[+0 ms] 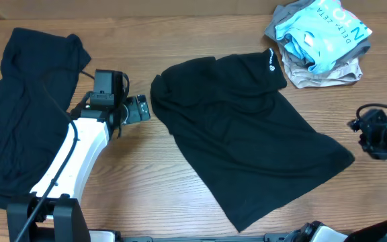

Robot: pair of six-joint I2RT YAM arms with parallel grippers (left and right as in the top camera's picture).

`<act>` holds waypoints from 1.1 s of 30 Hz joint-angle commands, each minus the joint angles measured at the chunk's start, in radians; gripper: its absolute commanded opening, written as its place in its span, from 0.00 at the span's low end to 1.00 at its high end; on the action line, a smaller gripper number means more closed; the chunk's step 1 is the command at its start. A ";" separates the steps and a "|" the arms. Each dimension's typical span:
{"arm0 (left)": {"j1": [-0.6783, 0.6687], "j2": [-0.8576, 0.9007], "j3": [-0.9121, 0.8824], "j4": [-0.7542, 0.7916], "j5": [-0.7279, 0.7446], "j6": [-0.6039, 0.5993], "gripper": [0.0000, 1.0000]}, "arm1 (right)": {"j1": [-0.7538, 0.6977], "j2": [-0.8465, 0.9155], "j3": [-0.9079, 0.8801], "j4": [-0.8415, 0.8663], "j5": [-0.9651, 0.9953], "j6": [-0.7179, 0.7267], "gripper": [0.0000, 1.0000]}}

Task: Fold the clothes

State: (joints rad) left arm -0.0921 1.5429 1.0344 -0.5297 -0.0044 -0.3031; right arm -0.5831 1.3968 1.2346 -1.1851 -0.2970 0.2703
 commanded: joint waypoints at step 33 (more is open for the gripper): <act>-0.099 0.108 0.178 0.093 -0.165 0.039 0.04 | 0.282 -0.014 0.069 -0.042 -0.019 -0.085 0.66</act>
State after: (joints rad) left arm -0.1902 1.7950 1.1172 -0.3447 0.0250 -0.1577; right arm -0.3042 1.3960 1.2793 -1.2274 -0.3145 0.1955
